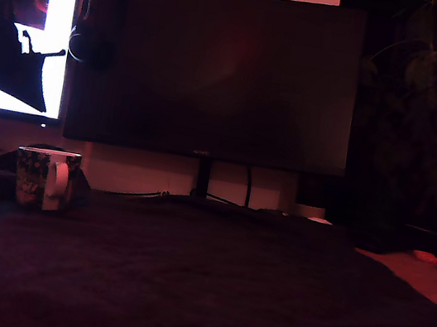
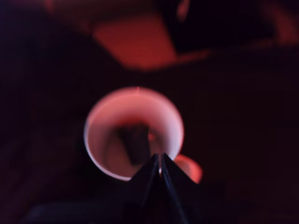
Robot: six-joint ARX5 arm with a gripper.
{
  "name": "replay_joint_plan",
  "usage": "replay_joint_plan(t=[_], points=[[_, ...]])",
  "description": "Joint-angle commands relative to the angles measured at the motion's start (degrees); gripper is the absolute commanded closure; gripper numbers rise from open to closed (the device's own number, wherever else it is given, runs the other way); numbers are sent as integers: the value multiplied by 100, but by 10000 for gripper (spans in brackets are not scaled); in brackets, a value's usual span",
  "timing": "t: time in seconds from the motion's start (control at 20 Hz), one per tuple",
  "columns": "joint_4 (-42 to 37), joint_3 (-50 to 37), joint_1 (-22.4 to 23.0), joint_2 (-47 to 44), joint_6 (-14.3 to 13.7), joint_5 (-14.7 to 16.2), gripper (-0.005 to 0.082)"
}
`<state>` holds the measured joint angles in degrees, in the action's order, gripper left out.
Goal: Pick up the coffee capsules on the table and drop them inside the coffee cup
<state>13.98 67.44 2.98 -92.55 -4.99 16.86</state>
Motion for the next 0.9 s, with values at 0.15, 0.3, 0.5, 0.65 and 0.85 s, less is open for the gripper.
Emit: replay_joint_plan(t=[0.15, 0.3, 0.5, 0.65, 0.85], points=[[260, 26, 20, 533, 59, 22, 793], [321, -48, 70, 911, 61, 20, 793], [518, -149, 79, 1333, 61, 0, 793], [533, -264, 79, 1572, 66, 0, 793], [249, -817, 79, 1952, 66, 2, 793]])
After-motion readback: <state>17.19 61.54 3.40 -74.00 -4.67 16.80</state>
